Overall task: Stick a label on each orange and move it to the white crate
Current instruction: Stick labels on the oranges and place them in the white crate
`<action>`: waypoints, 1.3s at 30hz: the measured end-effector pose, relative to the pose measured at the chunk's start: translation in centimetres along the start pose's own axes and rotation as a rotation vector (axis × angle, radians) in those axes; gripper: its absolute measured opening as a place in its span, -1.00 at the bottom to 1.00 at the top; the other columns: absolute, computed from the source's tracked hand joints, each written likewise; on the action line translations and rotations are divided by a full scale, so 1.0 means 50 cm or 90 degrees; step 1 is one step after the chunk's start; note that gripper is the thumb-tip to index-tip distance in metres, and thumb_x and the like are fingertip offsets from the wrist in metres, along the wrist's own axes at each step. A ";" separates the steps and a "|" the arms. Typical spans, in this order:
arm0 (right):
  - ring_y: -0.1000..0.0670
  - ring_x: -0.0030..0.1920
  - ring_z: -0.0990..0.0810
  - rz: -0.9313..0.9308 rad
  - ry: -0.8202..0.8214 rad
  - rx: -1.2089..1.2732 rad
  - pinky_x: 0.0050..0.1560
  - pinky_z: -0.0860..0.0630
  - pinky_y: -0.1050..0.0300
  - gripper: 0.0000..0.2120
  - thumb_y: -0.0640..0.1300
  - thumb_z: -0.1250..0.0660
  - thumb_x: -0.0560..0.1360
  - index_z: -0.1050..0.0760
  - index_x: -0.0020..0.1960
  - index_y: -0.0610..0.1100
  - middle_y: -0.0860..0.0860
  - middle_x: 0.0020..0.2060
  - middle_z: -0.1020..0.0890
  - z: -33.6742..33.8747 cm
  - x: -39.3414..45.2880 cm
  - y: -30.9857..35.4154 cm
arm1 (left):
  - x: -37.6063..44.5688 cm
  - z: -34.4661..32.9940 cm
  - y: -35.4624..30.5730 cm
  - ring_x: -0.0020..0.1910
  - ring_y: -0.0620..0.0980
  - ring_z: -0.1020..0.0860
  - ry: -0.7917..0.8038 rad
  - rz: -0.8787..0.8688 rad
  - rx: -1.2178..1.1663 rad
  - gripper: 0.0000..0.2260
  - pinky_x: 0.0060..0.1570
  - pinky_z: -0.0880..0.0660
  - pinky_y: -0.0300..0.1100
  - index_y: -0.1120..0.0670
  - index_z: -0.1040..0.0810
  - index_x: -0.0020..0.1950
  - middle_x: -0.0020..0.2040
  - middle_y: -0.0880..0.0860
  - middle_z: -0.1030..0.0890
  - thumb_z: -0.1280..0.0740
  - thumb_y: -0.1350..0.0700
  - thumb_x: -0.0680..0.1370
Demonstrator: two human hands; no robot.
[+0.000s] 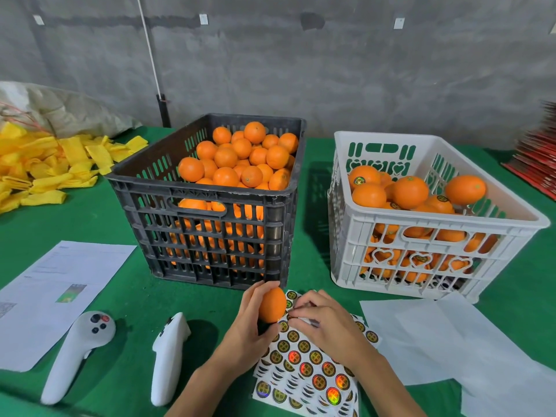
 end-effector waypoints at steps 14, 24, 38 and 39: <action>0.11 0.11 -0.46 0.048 0.014 -0.069 0.08 -0.48 0.09 -0.63 0.23 -0.29 0.60 -0.69 0.21 0.04 0.19 0.10 -0.56 0.000 0.004 0.012 | -0.003 0.004 -0.005 0.41 -0.28 -0.33 0.014 -0.006 -0.012 -0.31 0.28 -0.43 -0.39 -0.33 -0.19 0.54 0.54 -0.21 -0.17 -0.43 0.19 0.61; 0.12 -0.03 -0.50 0.012 -0.061 -0.021 0.00 -0.51 0.09 -0.75 0.03 -0.30 0.65 -0.72 0.03 -0.05 0.17 -0.03 -0.59 0.004 -0.003 0.016 | -0.003 -0.002 0.006 0.40 -0.17 -0.37 0.020 0.019 -0.015 -0.29 0.19 -0.45 -0.44 -0.33 -0.17 0.55 0.53 -0.24 -0.17 -0.44 0.19 0.60; 0.22 0.16 -0.52 -0.029 -0.405 0.103 0.12 -0.53 0.21 -0.78 0.00 -0.20 0.70 -0.59 0.21 0.00 0.19 0.15 -0.52 0.195 0.014 0.144 | 0.064 0.082 -0.216 0.41 -0.32 -0.41 -0.124 -0.215 0.121 -0.27 0.22 -0.54 -0.31 -0.35 -0.30 0.54 0.56 -0.27 -0.30 -0.56 0.07 0.52; 0.24 0.21 -0.50 -0.020 -0.408 0.105 0.16 -0.51 0.23 -0.72 0.05 -0.15 0.71 -0.55 0.29 0.01 0.20 0.22 -0.50 0.217 0.014 0.153 | 0.079 0.088 -0.246 0.42 -0.33 -0.40 -0.143 -0.232 0.127 -0.26 0.24 -0.53 -0.30 -0.35 -0.29 0.56 0.55 -0.27 -0.31 -0.56 0.08 0.52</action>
Point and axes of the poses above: each hand's wrist, its own x-axis towards the middle knuckle, its own z-axis out of the back of the hand, y = z × x, the point moved 6 cm from there along x, towards the middle knuckle
